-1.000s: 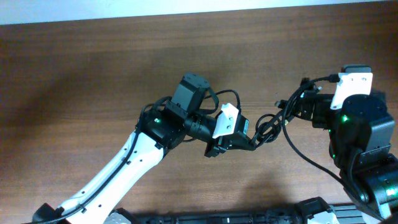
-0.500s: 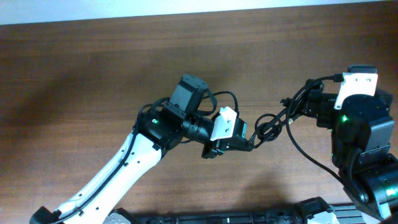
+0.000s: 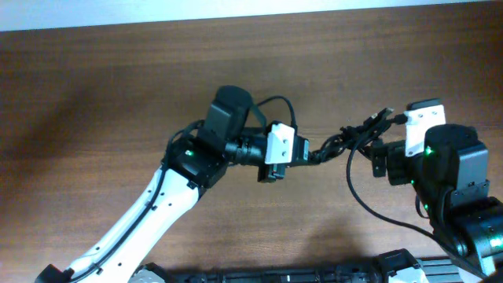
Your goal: Untangle cables
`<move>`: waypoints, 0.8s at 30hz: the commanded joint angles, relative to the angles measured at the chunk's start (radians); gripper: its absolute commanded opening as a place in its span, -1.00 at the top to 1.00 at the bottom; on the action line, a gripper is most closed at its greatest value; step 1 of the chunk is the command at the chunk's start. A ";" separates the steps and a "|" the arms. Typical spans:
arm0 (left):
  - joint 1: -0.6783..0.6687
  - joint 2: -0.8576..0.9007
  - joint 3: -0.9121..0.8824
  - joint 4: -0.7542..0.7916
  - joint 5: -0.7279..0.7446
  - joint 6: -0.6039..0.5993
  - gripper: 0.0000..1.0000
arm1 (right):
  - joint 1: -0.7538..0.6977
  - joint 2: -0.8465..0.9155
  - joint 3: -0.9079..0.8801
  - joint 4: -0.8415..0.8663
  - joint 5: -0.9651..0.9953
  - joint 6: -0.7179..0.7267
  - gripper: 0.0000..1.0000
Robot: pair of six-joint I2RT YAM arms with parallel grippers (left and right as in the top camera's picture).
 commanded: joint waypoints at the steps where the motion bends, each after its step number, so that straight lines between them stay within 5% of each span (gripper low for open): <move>1: 0.090 -0.034 -0.004 0.013 -0.001 -0.028 1.00 | -0.003 -0.001 0.012 -0.034 -0.060 -0.031 -0.97; 10: 0.184 -0.037 -0.004 0.015 0.025 -0.055 1.00 | -0.003 -0.001 0.012 -0.059 -0.160 -0.040 -0.97; 15: 0.216 -0.086 -0.004 0.022 0.026 -0.055 1.00 | -0.003 -0.001 0.012 -0.062 -0.353 -0.405 -0.96; 24: 0.230 -0.124 -0.004 0.013 0.249 -0.055 1.00 | -0.003 -0.001 0.012 0.008 -0.517 -0.577 -0.91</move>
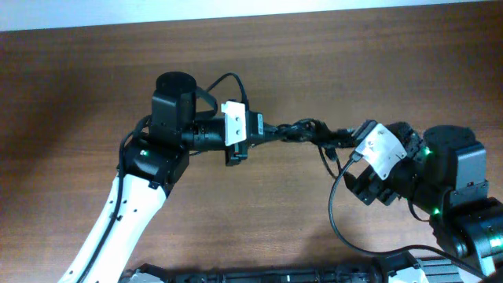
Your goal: Untangle cables
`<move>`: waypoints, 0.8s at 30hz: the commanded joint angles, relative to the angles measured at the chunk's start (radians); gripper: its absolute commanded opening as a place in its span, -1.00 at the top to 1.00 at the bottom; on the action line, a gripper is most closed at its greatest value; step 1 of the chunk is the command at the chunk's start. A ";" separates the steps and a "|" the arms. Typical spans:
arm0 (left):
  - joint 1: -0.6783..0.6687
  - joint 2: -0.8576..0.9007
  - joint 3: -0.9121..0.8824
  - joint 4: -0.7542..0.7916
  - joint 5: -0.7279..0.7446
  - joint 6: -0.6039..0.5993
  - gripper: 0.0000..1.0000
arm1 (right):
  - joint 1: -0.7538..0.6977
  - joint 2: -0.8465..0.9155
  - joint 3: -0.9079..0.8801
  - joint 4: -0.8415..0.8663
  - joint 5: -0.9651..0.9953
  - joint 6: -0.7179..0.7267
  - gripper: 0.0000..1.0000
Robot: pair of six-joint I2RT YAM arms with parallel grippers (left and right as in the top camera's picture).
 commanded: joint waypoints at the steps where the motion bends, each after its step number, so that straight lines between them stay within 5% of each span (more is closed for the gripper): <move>1: 0.004 -0.024 -0.004 0.005 0.140 -0.014 1.00 | -0.003 -0.001 0.012 0.029 -0.042 -0.046 -0.90; 4: -0.001 -0.024 -0.004 0.007 0.141 -0.014 1.00 | -0.003 0.008 0.012 0.048 -0.081 -0.046 -0.88; 6: -0.031 -0.024 -0.004 0.035 0.140 -0.014 1.00 | -0.003 0.042 0.012 0.051 -0.141 -0.046 -0.62; 7: -0.047 -0.024 -0.004 0.054 0.140 -0.014 1.00 | -0.003 0.066 0.012 0.050 -0.165 -0.046 -0.40; 9: -0.087 -0.024 -0.004 0.092 0.114 -0.014 1.00 | -0.003 0.127 0.012 0.049 -0.203 -0.045 0.57; 11: -0.085 -0.024 -0.004 0.083 0.064 -0.014 1.00 | -0.003 0.151 0.012 0.048 -0.203 -0.045 0.92; 15: -0.048 -0.028 -0.004 0.122 0.051 -0.096 1.00 | -0.003 0.145 0.012 0.064 -0.202 -0.045 0.92; 16: -0.034 -0.028 -0.004 0.137 0.051 -0.121 0.66 | -0.003 0.138 0.012 0.075 -0.202 -0.030 0.92; 17: -0.018 -0.028 -0.004 0.145 0.051 -0.153 -0.35 | -0.004 0.131 0.012 0.099 -0.201 0.017 0.92; 19: 0.005 -0.029 -0.004 0.145 0.052 -0.200 -0.87 | -0.004 0.124 0.012 0.148 -0.202 0.113 0.92; 24: 0.065 -0.050 -0.004 0.144 0.064 -0.253 -0.98 | -0.004 0.119 0.012 0.219 -0.241 0.271 0.92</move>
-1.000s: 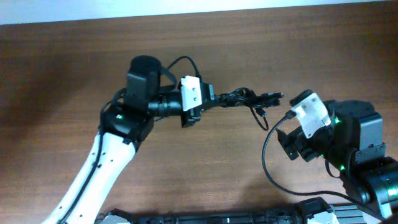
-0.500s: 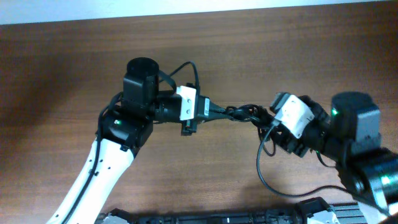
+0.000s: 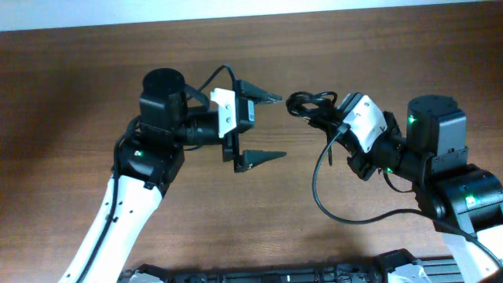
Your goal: Untangle cables
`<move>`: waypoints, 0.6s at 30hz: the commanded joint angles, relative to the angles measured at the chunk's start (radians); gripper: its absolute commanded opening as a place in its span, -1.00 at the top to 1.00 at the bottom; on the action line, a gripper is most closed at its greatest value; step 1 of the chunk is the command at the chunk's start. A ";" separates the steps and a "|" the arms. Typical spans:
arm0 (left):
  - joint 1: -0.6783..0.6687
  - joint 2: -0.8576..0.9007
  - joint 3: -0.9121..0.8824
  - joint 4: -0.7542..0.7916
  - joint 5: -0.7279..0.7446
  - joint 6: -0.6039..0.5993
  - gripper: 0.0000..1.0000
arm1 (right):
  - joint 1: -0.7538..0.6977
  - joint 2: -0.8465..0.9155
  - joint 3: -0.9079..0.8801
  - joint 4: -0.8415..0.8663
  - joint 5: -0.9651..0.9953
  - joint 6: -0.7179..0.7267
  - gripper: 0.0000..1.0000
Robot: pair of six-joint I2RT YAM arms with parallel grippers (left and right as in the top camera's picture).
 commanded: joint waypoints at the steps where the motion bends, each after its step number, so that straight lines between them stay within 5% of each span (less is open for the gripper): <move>1: 0.033 -0.040 -0.002 0.002 0.024 -0.040 -0.98 | -0.004 -0.021 0.013 0.044 -0.108 0.106 0.92; 7: 0.042 -0.041 -0.002 0.064 0.053 -0.092 -0.98 | -0.004 -0.024 0.013 0.145 -0.476 0.105 0.92; 18: 0.042 -0.041 -0.002 0.198 0.179 -0.129 -0.93 | -0.003 0.045 0.012 0.142 -0.629 0.102 0.92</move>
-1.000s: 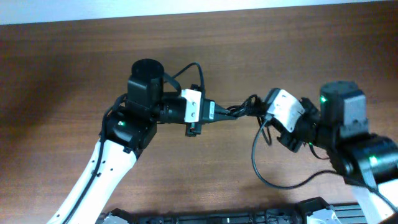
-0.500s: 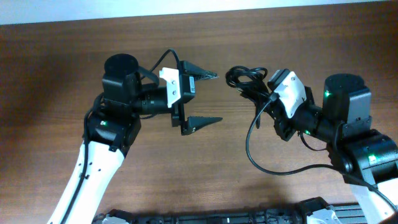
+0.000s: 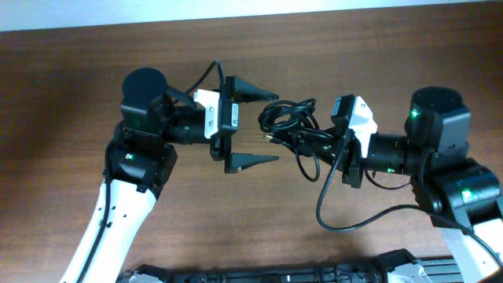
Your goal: Untangle cables
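Note:
A tangled black cable [image 3: 289, 119] hangs in a knot of loops between the two arms at the table's middle. My right gripper [image 3: 328, 140] is shut on the knot's right side and points left. One loose strand [image 3: 321, 206] curves down from it and runs off toward the right arm's base. My left gripper [image 3: 266, 126] faces the knot from the left, wide open, with one finger [image 3: 253, 92] above and the other below. The knot's left loops lie just past the fingertips; nothing is between them.
The brown wooden table [image 3: 71, 94] fills the view, with a pale wall strip along its far edge. The left arm's white link [image 3: 118, 220] crosses the front left and the right arm's base [image 3: 464, 196] fills the front right.
My right gripper has moved left and down with the knot, bringing it closer to the left fingertips. The left gripper has shifted slightly left and stays wide open.
Both grippers first held the cable stretched short between them at centre right. Then both had moved left with the cable still taut between them. Then the left gripper stood open and free of the cable, and the right alone held the knot, as it does now.

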`<move>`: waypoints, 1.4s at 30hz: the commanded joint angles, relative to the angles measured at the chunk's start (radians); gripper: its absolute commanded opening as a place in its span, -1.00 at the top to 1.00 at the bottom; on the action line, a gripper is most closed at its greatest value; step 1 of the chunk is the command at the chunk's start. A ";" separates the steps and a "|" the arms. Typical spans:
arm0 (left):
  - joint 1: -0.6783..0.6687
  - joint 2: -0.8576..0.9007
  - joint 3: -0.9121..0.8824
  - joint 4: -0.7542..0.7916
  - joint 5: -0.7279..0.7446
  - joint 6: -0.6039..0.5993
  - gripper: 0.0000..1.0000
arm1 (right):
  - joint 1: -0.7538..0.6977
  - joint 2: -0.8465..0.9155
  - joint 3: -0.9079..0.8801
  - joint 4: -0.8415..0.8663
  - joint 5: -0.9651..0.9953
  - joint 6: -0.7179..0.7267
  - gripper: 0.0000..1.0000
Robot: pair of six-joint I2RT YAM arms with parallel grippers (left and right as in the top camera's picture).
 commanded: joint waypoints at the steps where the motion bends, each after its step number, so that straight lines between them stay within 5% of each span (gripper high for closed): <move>1: 0.006 -0.016 -0.001 0.043 0.030 -0.052 -0.77 | -0.003 0.027 0.013 0.008 -0.088 0.005 0.92; 2: 0.006 -0.016 -0.001 0.051 0.030 -0.052 -0.46 | -0.003 0.034 0.013 0.008 -0.088 0.005 0.92; 3: 0.006 -0.015 -0.001 0.052 0.029 -0.052 0.36 | -0.003 0.040 0.013 0.008 -0.088 0.004 0.92; 5: 0.006 -0.015 -0.001 0.052 0.029 -0.052 0.79 | -0.003 0.040 0.013 0.009 -0.088 0.004 0.92; 8: 0.006 -0.015 -0.001 0.061 0.022 -0.052 0.99 | -0.003 0.040 0.013 0.011 -0.104 0.003 0.92; 11: 0.006 -0.015 -0.001 0.067 0.022 -0.059 1.00 | -0.003 0.040 0.013 0.011 -0.127 -0.003 0.90; 12: 0.006 -0.015 -0.001 0.067 0.022 -0.076 1.00 | -0.003 0.040 0.013 0.011 -0.095 -0.002 0.33; 13: 0.013 -0.015 -0.001 0.067 0.022 -0.090 1.00 | -0.003 0.040 0.013 0.010 -0.026 -0.002 0.09; 18: 0.108 -0.015 -0.001 0.035 0.022 -0.219 1.00 | -0.004 0.039 0.013 0.012 0.382 0.087 -0.29; 23: 0.121 -0.015 -0.001 0.003 0.022 -0.236 1.00 | -0.004 0.039 0.013 0.031 0.457 0.088 -0.33; 36: 0.121 -0.015 -0.001 0.018 -0.141 -0.341 1.00 | -0.003 0.040 0.013 0.038 0.196 0.109 -0.36; 42: 0.121 -0.016 -0.001 0.085 -0.144 -0.344 1.00 | -0.003 0.060 0.013 0.037 0.044 0.014 -0.64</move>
